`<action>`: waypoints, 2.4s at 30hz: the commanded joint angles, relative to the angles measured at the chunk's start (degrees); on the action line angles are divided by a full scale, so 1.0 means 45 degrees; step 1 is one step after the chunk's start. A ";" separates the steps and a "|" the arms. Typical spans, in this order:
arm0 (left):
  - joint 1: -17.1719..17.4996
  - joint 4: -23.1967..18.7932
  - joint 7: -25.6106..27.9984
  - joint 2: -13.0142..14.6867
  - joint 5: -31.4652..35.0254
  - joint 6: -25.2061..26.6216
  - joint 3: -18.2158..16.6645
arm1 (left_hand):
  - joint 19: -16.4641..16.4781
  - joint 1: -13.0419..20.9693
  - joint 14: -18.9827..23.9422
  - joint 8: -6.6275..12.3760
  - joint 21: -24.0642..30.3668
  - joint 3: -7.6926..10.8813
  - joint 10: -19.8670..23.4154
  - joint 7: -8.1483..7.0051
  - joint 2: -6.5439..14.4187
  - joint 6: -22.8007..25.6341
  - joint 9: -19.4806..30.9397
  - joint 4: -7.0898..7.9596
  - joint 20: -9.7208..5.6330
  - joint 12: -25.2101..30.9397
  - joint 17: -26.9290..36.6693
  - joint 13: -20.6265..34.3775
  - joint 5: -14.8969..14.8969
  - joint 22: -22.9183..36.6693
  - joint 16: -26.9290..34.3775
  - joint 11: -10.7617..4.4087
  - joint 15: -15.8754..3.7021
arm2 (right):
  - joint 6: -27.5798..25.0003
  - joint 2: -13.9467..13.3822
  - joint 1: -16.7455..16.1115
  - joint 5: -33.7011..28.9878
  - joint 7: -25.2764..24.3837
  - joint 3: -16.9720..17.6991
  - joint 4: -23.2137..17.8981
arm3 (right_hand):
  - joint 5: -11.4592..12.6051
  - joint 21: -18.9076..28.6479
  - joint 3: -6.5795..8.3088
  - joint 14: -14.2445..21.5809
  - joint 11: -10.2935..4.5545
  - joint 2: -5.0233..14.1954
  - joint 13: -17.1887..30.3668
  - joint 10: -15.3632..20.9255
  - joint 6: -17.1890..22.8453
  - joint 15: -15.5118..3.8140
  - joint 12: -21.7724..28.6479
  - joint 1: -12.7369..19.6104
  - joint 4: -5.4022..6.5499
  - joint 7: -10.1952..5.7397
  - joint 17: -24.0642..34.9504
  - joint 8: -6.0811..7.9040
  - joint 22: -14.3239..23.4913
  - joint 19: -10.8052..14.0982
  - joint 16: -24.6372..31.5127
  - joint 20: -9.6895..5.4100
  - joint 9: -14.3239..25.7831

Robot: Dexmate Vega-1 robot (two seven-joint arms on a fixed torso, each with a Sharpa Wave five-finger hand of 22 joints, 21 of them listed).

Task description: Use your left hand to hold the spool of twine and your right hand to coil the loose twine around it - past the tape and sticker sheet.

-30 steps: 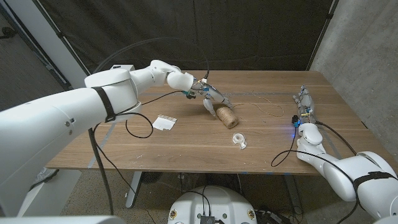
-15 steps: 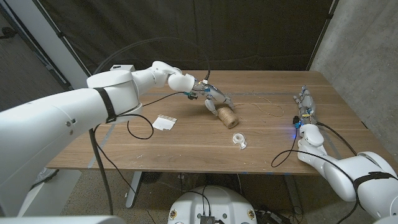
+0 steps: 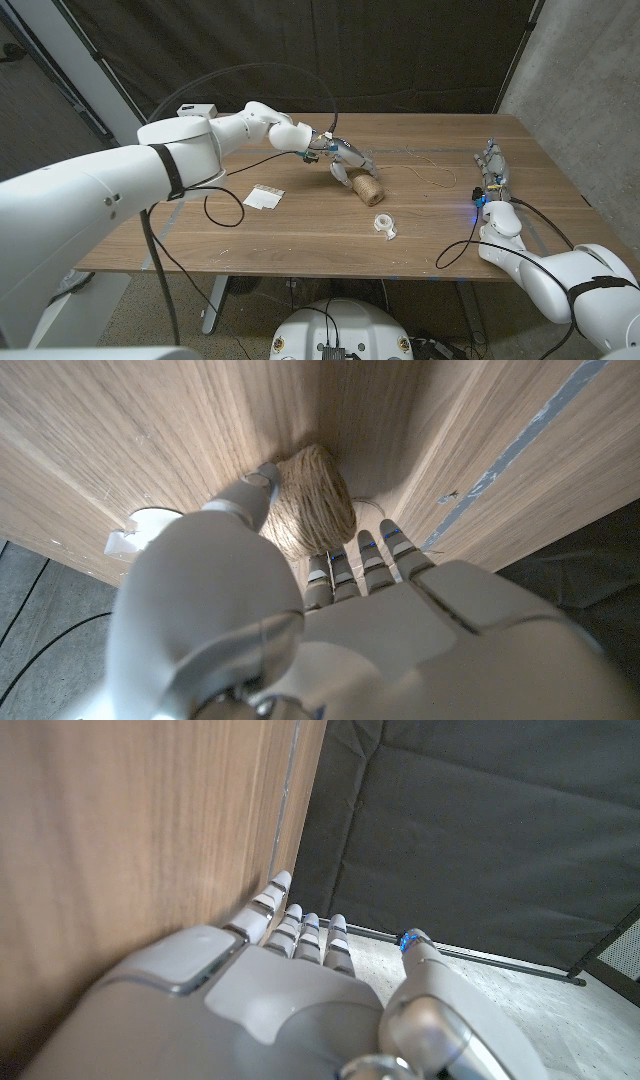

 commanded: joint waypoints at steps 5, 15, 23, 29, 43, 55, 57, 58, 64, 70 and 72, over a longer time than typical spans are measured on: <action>0.0300 -0.0785 0.0924 0.0590 0.0774 0.0009 -0.0420 | 0.0292 0.0311 0.0484 0.0238 0.0110 -0.0170 0.0384 -0.0118 0.0118 0.0408 0.0138 -0.0052 -0.0001 0.0358 0.0234 0.0219 0.0031 0.0071 0.0325 -0.0032 -0.0053 | 0.0206 0.0042 -0.0220 -0.0060 -0.0211 0.0018 -0.0219 | 0.0018 0.0058 0.0077 -0.0045 0.0030 0.0021 0.0035 -0.0058 -0.0024 -0.0023 0.0097 -0.0106 0.0069 0.0052 0.0037 0.0043 0.0047 0.0079 0.0063 -0.0041 0.0064; 0.0535 -0.1202 0.1015 0.0841 0.1042 0.0252 -0.0801 | 0.0431 0.0679 0.0980 0.0576 0.0112 -0.0372 0.0777 -0.0244 0.0199 0.0964 0.0287 -0.0095 0.0045 0.0808 0.0550 0.0508 0.0016 0.0083 0.0733 -0.0138 -0.0189 | 0.0221 -0.0070 -0.0558 -0.0062 -0.0451 -0.0060 -0.0750 | 0.0022 0.0057 0.0087 -0.0040 0.0020 0.0017 0.0035 -0.0055 -0.0032 -0.0019 0.0100 -0.0124 0.0072 0.0052 0.0035 0.0042 0.0047 0.0079 0.0065 -0.0046 0.0064; 0.0650 -0.1231 0.1455 0.0870 0.1336 0.0268 -0.0895 | 0.0722 0.0957 0.1403 0.0959 0.0178 -0.0626 0.1199 -0.0242 0.0253 0.1559 0.0438 -0.0088 0.0048 0.1232 0.0897 0.0803 -0.0008 0.0098 0.1168 -0.0247 -0.0326 | 0.0046 -0.0224 -0.0893 -0.0057 -0.0719 -0.0125 -0.1302 | 0.0024 0.0056 0.0093 -0.0040 0.0017 0.0010 0.0034 -0.0050 -0.0033 -0.0023 0.0104 -0.0139 0.0073 0.0037 0.0033 0.0043 0.0047 0.0078 0.0064 -0.0046 0.0063; 0.0733 -0.1137 0.2240 0.0908 0.1568 0.0225 -0.0909 | 0.1013 0.1349 0.1871 0.1500 0.0236 -0.0987 0.1701 -0.0220 0.0276 0.2294 0.0665 -0.0106 0.0040 0.1755 0.1403 0.1233 -0.0036 0.0127 0.1784 -0.0383 -0.0578 | 0.0008 -0.0225 -0.0958 -0.0039 -0.0756 -0.0157 -0.1385 | 0.0027 0.0058 0.0103 -0.0036 0.0019 0.0012 0.0034 -0.0050 -0.0027 -0.0029 0.0105 -0.0150 0.0074 0.0045 0.0032 0.0047 0.0047 0.0088 0.0065 -0.0049 0.0063; 0.0832 -0.0798 0.3050 0.0928 0.1696 0.0202 -0.0790 | 0.1385 0.1962 0.2586 0.2301 0.0320 -0.1524 0.2547 -0.0431 0.0261 0.3049 0.1041 -0.0107 -0.0034 0.2493 0.2214 0.1903 -0.0051 0.0176 0.2812 -0.0753 -0.0946 | -0.0098 -0.0173 -0.0990 -0.0076 -0.0846 -0.0261 -0.1396 | 0.0031 0.0059 0.0122 -0.0032 -0.0005 0.0010 0.0033 -0.0056 -0.0028 -0.0028 0.0104 -0.0160 0.0068 0.0042 0.0026 0.0048 0.0046 0.0095 0.0063 -0.0073 0.0063; 0.0746 -0.0475 0.3998 0.0856 0.1952 0.0205 -0.0368 | 0.1540 0.2342 0.2798 0.2775 0.0361 -0.1786 0.2836 -0.0623 0.0247 0.3369 0.1281 -0.0092 -0.0080 0.2808 0.2658 0.2291 -0.0054 0.0210 0.3318 -0.0915 -0.1109 | -0.0138 -0.0102 -0.0991 -0.0065 -0.0824 -0.0302 -0.1298 | 0.0034 0.0060 0.0140 -0.0020 0.0000 0.0012 0.0033 -0.0052 -0.0031 -0.0026 0.0107 -0.0171 0.0066 0.0066 0.0022 0.0048 0.0046 0.0104 0.0066 -0.0076 0.0063; 0.0687 -0.0389 0.3918 0.0813 0.1898 0.0171 -0.0334 | 0.1592 0.2397 0.2862 0.2873 0.0379 -0.1837 0.2890 -0.0629 0.0248 0.3451 0.1326 -0.0085 -0.0093 0.2866 0.2740 0.2362 -0.0054 0.0216 0.3423 -0.0923 -0.1152 | -0.0145 -0.0113 -0.1015 -0.0087 -0.0859 -0.0321 -0.1365 | 0.0035 0.0061 0.0144 -0.0011 0.0025 0.0012 0.0033 -0.0052 -0.0026 -0.0031 0.0107 -0.0172 0.0065 0.0063 0.0021 0.0051 0.0046 0.0109 0.0070 -0.0079 0.0063; 0.0684 -0.0388 0.3903 0.0813 0.1876 0.0170 -0.0322 | 0.1597 0.2431 0.2846 0.2901 0.0380 -0.1865 0.2911 -0.0622 0.0247 0.3425 0.1352 -0.0084 -0.0090 0.2895 0.2786 0.2404 -0.0054 0.0220 0.3461 -0.0977 -0.1156 | -0.0162 -0.0120 -0.1028 -0.0090 -0.0877 -0.0325 -0.1394 | 0.0036 0.0062 0.0147 -0.0010 0.0025 0.0013 0.0033 -0.0053 -0.0024 -0.0029 0.0107 -0.0171 0.0063 0.0065 0.0020 0.0052 0.0046 0.0112 0.0069 -0.0078 0.0063; 0.0629 -0.0275 0.3915 0.0749 0.1713 0.0150 -0.0270 | 0.1602 0.2546 0.2814 0.3008 0.0379 -0.1928 0.2889 -0.0625 0.0259 0.3417 0.1425 -0.0084 -0.0089 0.2946 0.2913 0.2524 -0.0043 0.0230 0.3570 -0.0968 -0.1161 | -0.0439 -0.0358 -0.1363 -0.0206 -0.1182 -0.0404 -0.2192 | 0.0037 0.0062 0.0156 -0.0012 0.0017 0.0013 0.0033 -0.0043 -0.0016 -0.0029 0.0112 -0.0177 0.0063 0.0062 0.0019 0.0055 0.0046 0.0113 0.0067 -0.0080 0.0063; 0.0593 -0.0326 0.3715 0.0774 0.1531 0.0156 -0.0310 | 0.1603 0.2631 0.2782 0.3086 0.0378 -0.1978 0.2879 -0.0628 0.0240 0.3405 0.1479 -0.0092 -0.0103 0.2983 0.2996 0.2610 -0.0039 0.0238 0.3637 -0.0977 -0.1181 | -0.0656 -0.0478 -0.1436 -0.0259 -0.1246 -0.0450 -0.2518 | 0.0037 0.0062 0.0161 -0.0004 0.0005 0.0010 0.0033 -0.0037 -0.0015 -0.0025 0.0114 -0.0187 0.0064 0.0057 0.0019 0.0056 0.0046 0.0118 0.0070 -0.0072 0.0063; 0.0598 -0.0356 0.3666 0.0803 0.1477 0.0179 -0.0341 | 0.1594 0.2656 0.2769 0.3114 0.0374 -0.1995 0.2871 -0.0629 0.0246 0.3398 0.1498 -0.0085 -0.0107 0.2995 0.3028 0.2641 -0.0038 0.0240 0.3663 -0.0959 -0.1175 | -0.0702 -0.0506 -0.1437 -0.0286 -0.1251 -0.0472 -0.2591 | 0.0037 0.0061 0.0163 -0.0005 0.0008 0.0010 0.0033 -0.0042 -0.0010 -0.0032 0.0112 -0.0195 0.0066 0.0063 0.0020 0.0058 0.0046 0.0116 0.0070 -0.0072 0.0063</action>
